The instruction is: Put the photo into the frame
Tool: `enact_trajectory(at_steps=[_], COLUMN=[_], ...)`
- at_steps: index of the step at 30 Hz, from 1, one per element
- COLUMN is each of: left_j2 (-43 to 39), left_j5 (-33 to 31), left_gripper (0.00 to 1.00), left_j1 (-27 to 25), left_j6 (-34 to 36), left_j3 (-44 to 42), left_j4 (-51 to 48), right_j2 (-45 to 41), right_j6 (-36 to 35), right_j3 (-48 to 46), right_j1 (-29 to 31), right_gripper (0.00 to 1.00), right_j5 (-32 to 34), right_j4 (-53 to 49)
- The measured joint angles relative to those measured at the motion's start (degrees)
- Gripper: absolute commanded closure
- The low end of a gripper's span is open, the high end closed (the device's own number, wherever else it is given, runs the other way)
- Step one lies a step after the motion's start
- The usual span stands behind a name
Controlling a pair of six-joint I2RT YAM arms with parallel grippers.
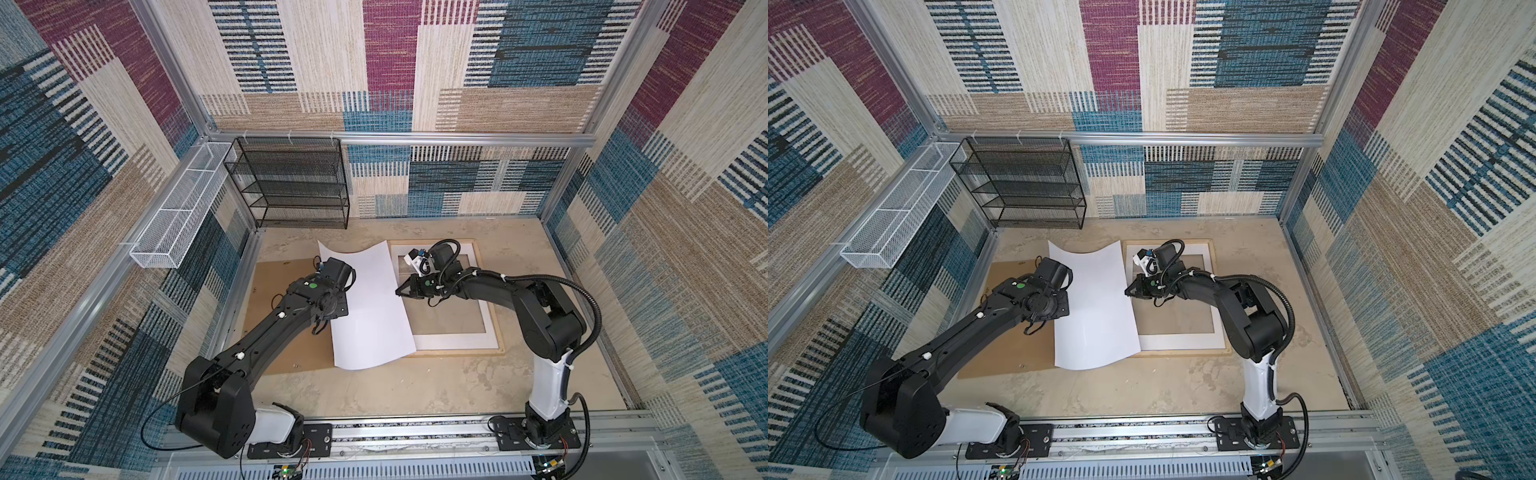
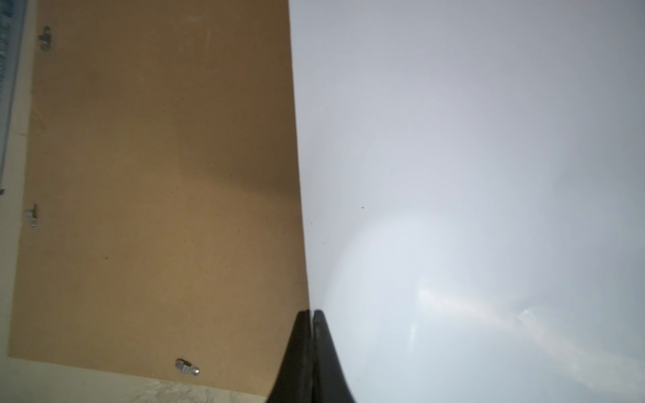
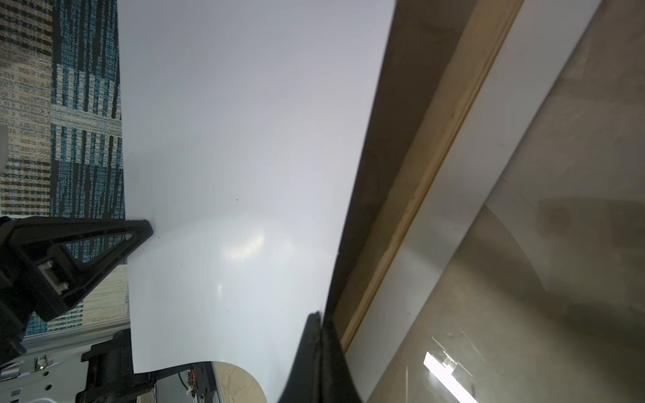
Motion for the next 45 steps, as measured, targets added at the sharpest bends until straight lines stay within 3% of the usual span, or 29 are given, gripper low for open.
enact_trajectory(at_steps=[10,21,45], left_j2=[1.07,8.37,26.12], left_j5=[7.91,13.90,19.87], left_gripper=[1.00,1.00,1.00], left_j1=[-0.63,-4.55,-8.39], left_j6=[-1.66,-4.04,-5.07], left_j3=[-0.96,3.76,13.84], left_j4=[7.93,16.90,25.64], right_j2=[-8.13,-18.23,-19.50], right_j6=[-0.09,-5.99,-12.39], right_j3=[-5.90,-8.81,-9.07], right_j1=[-5.95,-17.62,-30.25], right_gripper=[1.00,1.00,1.00], right_j5=[0.83,3.30,8.81], right_j4=[-1.46,-9.70,-17.66])
